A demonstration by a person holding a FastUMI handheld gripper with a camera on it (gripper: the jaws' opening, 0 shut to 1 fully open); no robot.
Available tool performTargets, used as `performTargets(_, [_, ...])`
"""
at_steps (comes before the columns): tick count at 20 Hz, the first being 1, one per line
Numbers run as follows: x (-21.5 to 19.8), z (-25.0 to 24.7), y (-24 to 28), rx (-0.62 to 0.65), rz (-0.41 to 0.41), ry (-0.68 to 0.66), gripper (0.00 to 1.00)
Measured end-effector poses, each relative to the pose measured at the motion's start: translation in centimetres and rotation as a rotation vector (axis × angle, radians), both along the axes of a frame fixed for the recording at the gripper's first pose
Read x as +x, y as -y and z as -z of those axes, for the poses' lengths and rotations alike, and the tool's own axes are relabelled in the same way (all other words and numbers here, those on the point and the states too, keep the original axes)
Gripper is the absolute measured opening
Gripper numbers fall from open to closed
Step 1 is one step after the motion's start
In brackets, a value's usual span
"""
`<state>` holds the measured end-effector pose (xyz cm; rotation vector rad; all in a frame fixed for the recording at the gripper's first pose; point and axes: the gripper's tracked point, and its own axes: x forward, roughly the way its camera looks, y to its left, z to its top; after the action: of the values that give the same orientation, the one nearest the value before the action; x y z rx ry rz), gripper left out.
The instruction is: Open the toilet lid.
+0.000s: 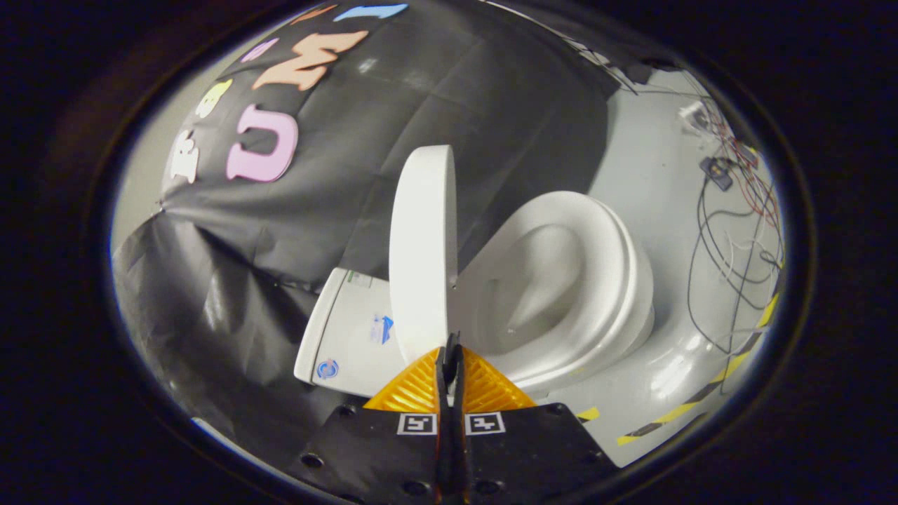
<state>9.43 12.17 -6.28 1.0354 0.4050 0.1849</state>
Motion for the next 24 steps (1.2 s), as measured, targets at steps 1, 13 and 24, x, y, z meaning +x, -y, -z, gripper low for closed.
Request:
performTargets(1, [0.2, -0.4, -0.1, -0.030, -0.005, 0.012, 0.01])
performTargets(13, [0.3, -3.0, -2.0, -0.143, -0.061, 0.017, 0.01])
performTargets(24, [0.5, -3.5, -2.4, -0.301, -0.061, -0.005, 0.00])
